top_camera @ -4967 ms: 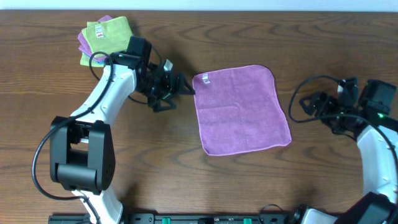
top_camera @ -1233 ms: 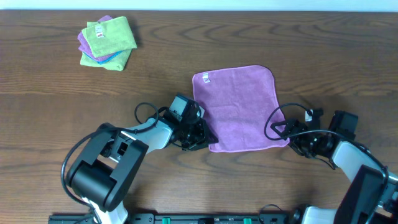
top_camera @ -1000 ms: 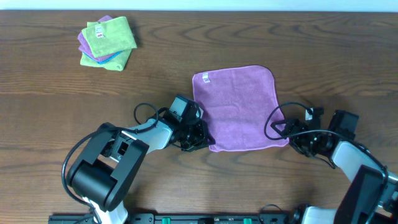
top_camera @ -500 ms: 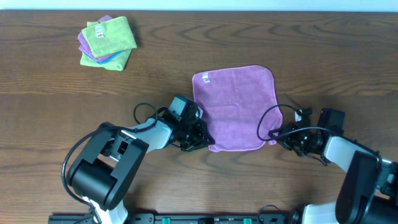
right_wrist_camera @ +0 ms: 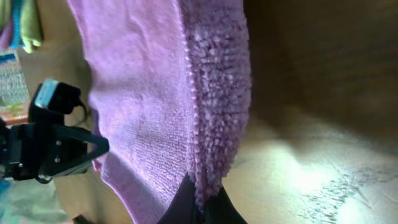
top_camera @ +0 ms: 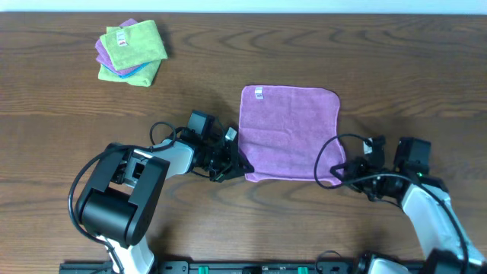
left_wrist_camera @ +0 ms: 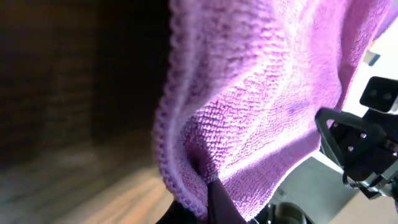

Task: Fold the cloth
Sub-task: 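Fold the near edge forward over the cloth with both grippers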

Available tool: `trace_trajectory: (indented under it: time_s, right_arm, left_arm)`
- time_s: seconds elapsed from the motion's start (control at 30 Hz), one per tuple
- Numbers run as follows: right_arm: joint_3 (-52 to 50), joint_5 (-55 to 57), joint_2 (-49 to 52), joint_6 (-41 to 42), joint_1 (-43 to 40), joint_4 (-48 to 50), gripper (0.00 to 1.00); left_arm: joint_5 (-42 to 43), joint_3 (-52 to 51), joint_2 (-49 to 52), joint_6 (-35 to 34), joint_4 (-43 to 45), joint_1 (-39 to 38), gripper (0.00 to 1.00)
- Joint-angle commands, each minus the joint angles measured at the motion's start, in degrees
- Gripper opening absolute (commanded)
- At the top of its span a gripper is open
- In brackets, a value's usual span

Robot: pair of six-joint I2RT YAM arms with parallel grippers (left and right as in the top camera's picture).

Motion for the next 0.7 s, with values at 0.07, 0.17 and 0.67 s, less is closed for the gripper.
trace_trajectory:
  time_s: [0.07, 0.17, 0.67]
  right_arm:
    - [0.09, 2.78, -2.03, -0.94, 0.00, 4.17, 0.01]
    - [0.09, 4.04, -1.86, 1.05, 0.33, 9.11, 0.01]
    - [0.09, 13.14, 5.97, 8.74, 6.93, 32.76, 0.01]
  left_arm:
    - [-1.79, 2.25, -5.35, -2.27, 0.44, 0.57, 0.06]
    - [-6.80, 4.92, -7.50, -3.63, 0.46, 0.57, 0.06]
    - [-19.39, 7.13, -4.83, -8.96, 11.85, 2.14, 0.05]
